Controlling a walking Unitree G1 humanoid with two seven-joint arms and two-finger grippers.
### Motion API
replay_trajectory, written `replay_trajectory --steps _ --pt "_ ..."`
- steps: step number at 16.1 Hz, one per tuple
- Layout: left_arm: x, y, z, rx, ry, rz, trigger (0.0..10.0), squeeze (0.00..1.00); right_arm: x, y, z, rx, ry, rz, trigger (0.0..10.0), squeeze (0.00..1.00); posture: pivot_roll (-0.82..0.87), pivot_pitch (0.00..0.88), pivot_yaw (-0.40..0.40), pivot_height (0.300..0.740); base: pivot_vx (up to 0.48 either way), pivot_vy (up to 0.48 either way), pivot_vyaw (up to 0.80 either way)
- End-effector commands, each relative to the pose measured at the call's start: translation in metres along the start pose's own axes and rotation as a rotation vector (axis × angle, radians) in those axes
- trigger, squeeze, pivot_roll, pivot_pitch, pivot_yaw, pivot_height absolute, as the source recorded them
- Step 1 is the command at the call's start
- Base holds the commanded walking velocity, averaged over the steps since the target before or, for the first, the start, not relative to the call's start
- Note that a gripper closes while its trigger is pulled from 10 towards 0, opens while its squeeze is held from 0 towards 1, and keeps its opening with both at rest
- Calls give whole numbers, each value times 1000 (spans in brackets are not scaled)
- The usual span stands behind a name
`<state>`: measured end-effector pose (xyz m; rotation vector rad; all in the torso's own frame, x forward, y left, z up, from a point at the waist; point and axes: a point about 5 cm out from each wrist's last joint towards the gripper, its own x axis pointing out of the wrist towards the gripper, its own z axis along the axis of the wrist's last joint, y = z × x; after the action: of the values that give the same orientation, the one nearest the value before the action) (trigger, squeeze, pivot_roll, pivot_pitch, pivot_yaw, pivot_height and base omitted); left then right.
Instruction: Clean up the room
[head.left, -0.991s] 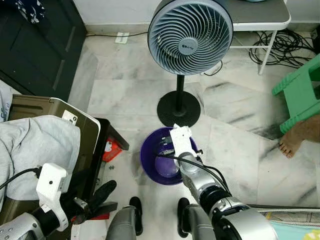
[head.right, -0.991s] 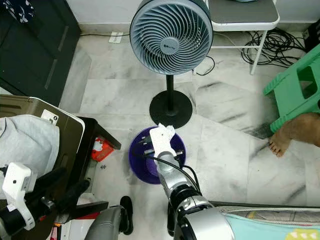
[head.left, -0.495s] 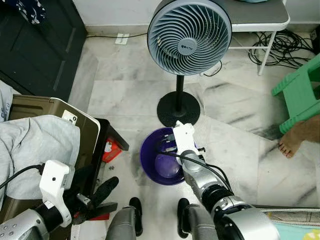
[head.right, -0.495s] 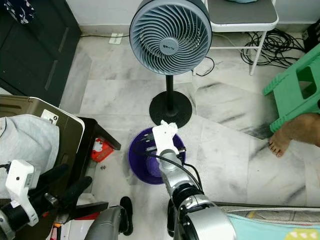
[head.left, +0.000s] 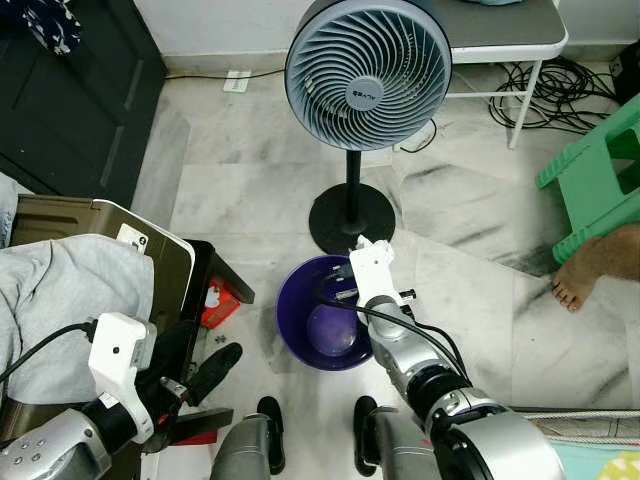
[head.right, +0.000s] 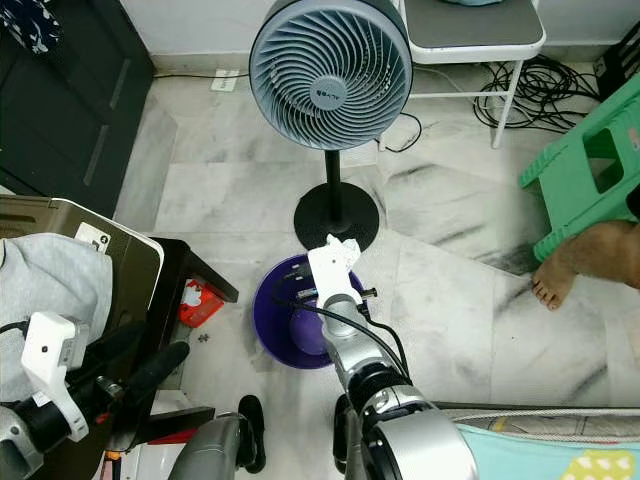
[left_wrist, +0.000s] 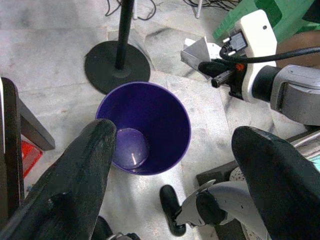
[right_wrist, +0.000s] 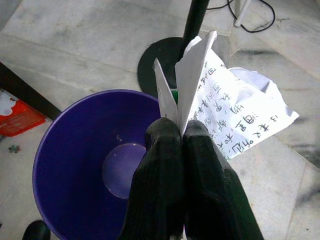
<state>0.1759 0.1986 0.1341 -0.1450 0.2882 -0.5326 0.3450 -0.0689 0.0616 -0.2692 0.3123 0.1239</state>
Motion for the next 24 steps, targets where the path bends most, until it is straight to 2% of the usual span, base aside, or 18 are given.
replay_trajectory --steps 1,2,7,8,9,10,15,17,18,19,20,21,23,24 --pt "-3 3 -7 -6 27 31 4863 0 -3 8 -8 -4 35 24 10000 0 131 351 63 740 0 0 0" --pt "-2 7 -5 -13 13 68 0 0 -3 10 -8 -3 34 27 10000 0 132 351 63 740 0 0 0" --pt "-2 4 -3 -13 1 50 0 0 -3 10 -8 0 36 27 10000 0 135 352 63 740 0 0 0" --pt "-2 5 -5 -4 15 64 980 0 -3 10 -8 0 36 28 10000 0 135 352 63 740 0 0 0" --pt "-1 6 -6 -10 20 74 10000 1000 -3 10 -8 1 36 29 10000 0 136 354 64 740 0 0 0" --pt "0 6 -5 -27 7 68 10000 1000 -3 11 -7 37 31 38 10000 1000 134 356 63 740 0 0 0" --pt "2 5 -5 -27 4 66 10000 1000 -1 8 2 14 -20 23 10000 1000 132 350 59 740 0 0 0" --pt "3 4 -6 -22 7 71 10000 1000 -2 8 -4 -9 9 25 10000 1000 132 350 55 740 0 0 0" --pt "3 4 -6 -18 10 72 10000 1000 -2 8 -6 -16 20 25 10000 35 132 349 54 740 0 0 0" --pt "4 4 -6 -20 5 72 10000 1000 -1 6 -3 -22 6 16 10000 0 131 346 54 740 0 0 0" --pt "5 4 -6 -22 1 73 10000 1000 0 5 3 -19 -22 14 10000 341 129 342 53 740 0 0 0" --pt "6 5 -6 -19 -1 78 10000 1000 1 4 7 -8 -44 10 10000 1000 127 338 53 740 0 0 0" --pt "10 6 -5 -13 -5 85 10000 1000 2 0 11 -38 -68 -11 10000 1000 120 328 50 740 0 0 0" --pt "12 6 -5 -9 -8 84 10000 0 1 -2 8 -35 -57 -14 10000 1000 120 326 48 740 0 0 0"
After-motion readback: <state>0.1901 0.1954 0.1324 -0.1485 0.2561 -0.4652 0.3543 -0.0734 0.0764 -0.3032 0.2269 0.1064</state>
